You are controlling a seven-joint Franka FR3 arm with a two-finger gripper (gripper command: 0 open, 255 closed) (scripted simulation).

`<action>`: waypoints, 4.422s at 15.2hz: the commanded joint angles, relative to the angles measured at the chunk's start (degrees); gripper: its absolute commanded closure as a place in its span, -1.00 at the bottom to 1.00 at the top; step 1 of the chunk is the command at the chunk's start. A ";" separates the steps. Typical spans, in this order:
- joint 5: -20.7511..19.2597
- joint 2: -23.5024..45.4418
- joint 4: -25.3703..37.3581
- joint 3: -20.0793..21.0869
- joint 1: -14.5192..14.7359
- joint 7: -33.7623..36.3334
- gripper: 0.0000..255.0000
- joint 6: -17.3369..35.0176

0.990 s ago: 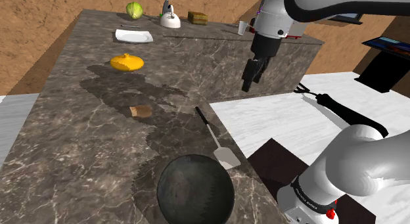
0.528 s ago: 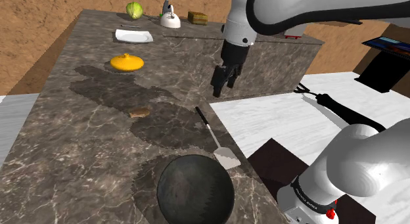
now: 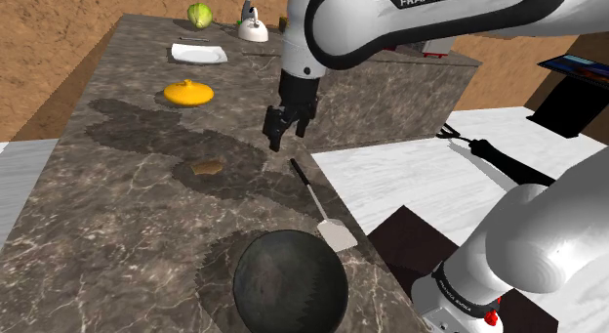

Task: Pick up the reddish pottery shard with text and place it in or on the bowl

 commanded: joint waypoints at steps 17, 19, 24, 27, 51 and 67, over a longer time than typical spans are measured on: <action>-13.66 31.70 25.20 4.76 6.92 16.57 -1.00 7.45; -14.03 32.41 24.61 4.61 7.07 16.80 -1.00 8.71; -14.33 33.00 24.18 4.49 7.19 16.99 -1.00 9.68; -14.33 33.00 24.18 4.49 7.19 16.99 -1.00 9.68; -12.68 29.98 30.29 5.20 6.90 16.08 1.00 0.81; -7.08 16.52 20.62 7.48 6.85 17.31 1.00 -1.73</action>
